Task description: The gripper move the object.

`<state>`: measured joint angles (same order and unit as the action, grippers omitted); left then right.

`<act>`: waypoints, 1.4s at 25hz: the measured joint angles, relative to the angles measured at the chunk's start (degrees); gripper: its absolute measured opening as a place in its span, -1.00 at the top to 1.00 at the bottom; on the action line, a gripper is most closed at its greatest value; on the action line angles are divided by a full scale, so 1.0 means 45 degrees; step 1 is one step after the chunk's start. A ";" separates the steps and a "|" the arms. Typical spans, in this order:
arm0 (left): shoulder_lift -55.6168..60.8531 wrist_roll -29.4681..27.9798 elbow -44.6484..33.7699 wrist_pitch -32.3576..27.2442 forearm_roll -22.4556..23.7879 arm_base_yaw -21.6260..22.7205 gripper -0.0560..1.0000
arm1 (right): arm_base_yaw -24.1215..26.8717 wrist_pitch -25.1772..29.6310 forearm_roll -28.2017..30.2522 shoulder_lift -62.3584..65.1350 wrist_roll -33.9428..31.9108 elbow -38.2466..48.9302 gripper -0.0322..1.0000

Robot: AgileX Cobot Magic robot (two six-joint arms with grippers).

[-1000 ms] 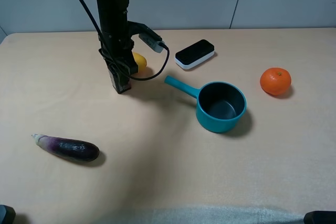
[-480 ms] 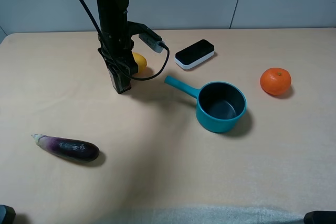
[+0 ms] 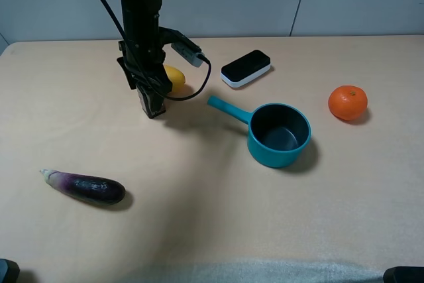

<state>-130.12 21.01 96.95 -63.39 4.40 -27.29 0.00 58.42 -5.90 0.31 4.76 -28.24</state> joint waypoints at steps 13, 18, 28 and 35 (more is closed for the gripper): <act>0.0413 -0.0335 0.0082 -0.0039 0.0089 0.0000 -0.66 | 0.0000 0.0000 0.0000 0.0000 0.0000 0.0000 -0.41; 0.1124 -0.0335 0.0147 -0.0044 0.0131 0.0000 -0.66 | 0.0000 0.0000 0.0000 0.0000 0.0000 0.0000 -0.41; 0.3036 -0.0335 0.0147 -0.0424 0.0171 0.0135 -0.66 | 0.0000 0.0000 0.0000 0.0000 0.0000 0.0000 -0.41; 0.4679 -0.0335 -0.0015 -0.0680 0.0171 0.0521 -0.66 | 0.0000 0.0000 0.0000 0.0000 0.0000 0.0000 -0.41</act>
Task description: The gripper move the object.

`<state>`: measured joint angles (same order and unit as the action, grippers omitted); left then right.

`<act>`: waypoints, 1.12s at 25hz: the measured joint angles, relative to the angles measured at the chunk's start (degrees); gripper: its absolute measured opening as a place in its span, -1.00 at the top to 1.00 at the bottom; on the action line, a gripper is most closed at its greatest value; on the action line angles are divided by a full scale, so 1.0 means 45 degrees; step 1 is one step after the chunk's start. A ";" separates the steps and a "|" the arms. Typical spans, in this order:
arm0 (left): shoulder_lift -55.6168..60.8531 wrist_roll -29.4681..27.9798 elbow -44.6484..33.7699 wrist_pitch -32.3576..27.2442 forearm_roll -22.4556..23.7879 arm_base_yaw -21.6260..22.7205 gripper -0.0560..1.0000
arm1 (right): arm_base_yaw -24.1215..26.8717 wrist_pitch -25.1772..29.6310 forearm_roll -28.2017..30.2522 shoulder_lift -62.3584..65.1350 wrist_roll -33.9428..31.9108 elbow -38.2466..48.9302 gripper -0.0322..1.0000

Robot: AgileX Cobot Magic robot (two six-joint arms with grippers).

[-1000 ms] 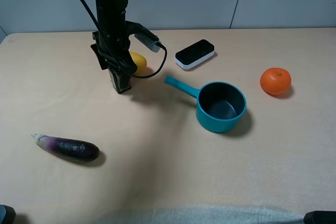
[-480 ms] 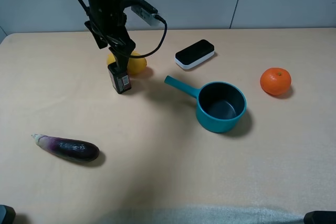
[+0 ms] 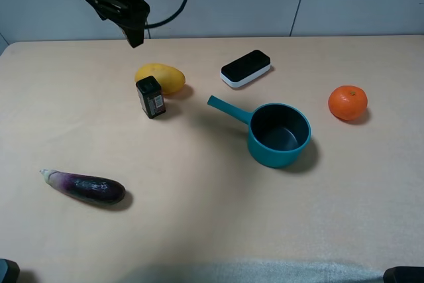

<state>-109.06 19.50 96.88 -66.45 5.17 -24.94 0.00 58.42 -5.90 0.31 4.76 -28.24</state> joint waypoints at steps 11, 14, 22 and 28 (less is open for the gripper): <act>0.3659 -0.0197 -0.3819 0.0111 -0.0012 0.1246 -0.66 | 0.0000 0.0000 0.0000 0.0000 0.0000 0.0000 -0.41; 0.5175 -0.0544 -0.5377 0.0590 -0.0012 0.2163 -0.66 | 0.0000 0.0000 0.0000 0.0000 0.0000 0.0000 -0.41; 0.9298 -0.1673 -0.8235 0.1170 -0.0052 0.4659 -0.66 | 0.0000 0.0000 0.0000 0.0000 0.0000 0.0000 -0.41; 1.1725 -0.1797 -1.0335 0.1161 -0.0060 0.5050 -0.66 | 0.0000 0.0000 0.0000 0.0000 0.0000 0.0000 -0.41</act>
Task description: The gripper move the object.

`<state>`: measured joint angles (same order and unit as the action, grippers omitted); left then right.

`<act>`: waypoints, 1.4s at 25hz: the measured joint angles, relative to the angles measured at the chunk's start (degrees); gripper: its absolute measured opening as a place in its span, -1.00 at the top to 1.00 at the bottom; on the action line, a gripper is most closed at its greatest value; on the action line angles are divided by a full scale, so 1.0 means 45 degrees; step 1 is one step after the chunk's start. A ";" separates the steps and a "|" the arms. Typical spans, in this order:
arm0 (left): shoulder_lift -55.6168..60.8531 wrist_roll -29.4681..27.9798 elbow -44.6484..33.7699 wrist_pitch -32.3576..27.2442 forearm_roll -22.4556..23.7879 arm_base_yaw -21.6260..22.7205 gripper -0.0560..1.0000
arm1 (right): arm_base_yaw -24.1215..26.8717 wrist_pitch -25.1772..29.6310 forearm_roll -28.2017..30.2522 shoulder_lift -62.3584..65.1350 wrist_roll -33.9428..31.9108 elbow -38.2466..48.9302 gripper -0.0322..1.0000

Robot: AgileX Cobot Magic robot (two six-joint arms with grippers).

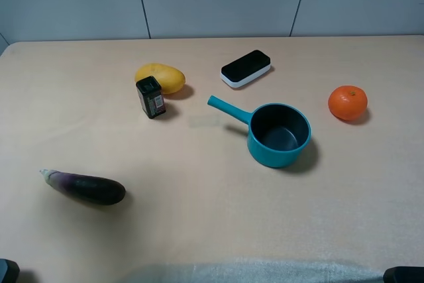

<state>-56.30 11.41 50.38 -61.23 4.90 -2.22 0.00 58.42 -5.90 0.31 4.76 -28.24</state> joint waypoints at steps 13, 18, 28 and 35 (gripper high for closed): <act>0.6018 -0.0434 -0.3785 0.1101 -0.0324 0.0008 -0.66 | 0.0000 0.0000 0.0000 0.0000 0.0000 0.0000 -0.41; 0.7476 -0.0750 -0.4227 0.1175 -0.0546 0.0008 -0.66 | 0.0000 0.0000 0.0000 0.0000 0.0000 0.0000 -0.41; 0.8696 -0.0781 -0.4738 0.0914 -0.0707 0.0008 -0.66 | 0.0000 0.0000 0.0000 0.0000 0.0000 0.0000 -0.41; 0.9895 -0.0781 -0.5009 0.0252 -0.0802 0.0008 -0.66 | 0.0000 0.0000 0.0000 0.0000 0.0000 0.0000 -0.41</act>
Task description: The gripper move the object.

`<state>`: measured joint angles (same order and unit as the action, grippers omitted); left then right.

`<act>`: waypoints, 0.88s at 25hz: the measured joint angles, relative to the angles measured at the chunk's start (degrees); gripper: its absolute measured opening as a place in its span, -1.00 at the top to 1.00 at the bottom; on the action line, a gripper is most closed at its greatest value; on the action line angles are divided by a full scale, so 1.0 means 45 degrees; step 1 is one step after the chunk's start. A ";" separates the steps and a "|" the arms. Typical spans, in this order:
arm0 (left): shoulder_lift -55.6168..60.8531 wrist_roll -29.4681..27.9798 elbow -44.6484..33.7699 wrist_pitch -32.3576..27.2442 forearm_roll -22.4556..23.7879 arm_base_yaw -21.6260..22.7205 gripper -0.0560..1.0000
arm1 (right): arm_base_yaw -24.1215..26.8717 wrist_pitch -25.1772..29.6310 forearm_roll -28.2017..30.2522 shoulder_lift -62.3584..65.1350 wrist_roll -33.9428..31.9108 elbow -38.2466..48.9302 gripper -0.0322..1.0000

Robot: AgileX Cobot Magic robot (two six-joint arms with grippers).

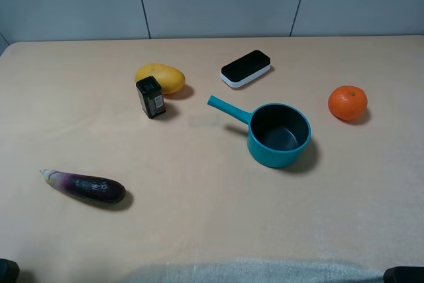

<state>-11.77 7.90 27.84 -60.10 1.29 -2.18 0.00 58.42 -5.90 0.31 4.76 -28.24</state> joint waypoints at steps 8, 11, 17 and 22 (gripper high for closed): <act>0.0873 0.0000 0.0000 -0.0040 0.0000 0.0000 -0.66 | 0.0000 0.0000 0.0000 0.0000 0.0000 0.0000 -0.41; 0.1230 0.0000 0.0000 -0.0040 0.0000 0.0000 -0.66 | 0.0000 0.0000 0.0000 0.0000 0.0000 0.0000 -0.41; 0.1809 0.0000 0.0000 -0.0054 0.0000 0.0000 -0.66 | 0.0000 0.0000 0.0000 0.0000 0.0000 0.0000 -0.41; 0.2657 0.0000 -0.0013 -0.0079 0.0000 0.0000 -0.66 | 0.0000 0.0000 0.0000 0.0000 0.0000 0.0000 -0.41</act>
<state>0.18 7.90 27.78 -60.45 1.29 -2.18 0.00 58.42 -5.90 0.31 4.76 -28.24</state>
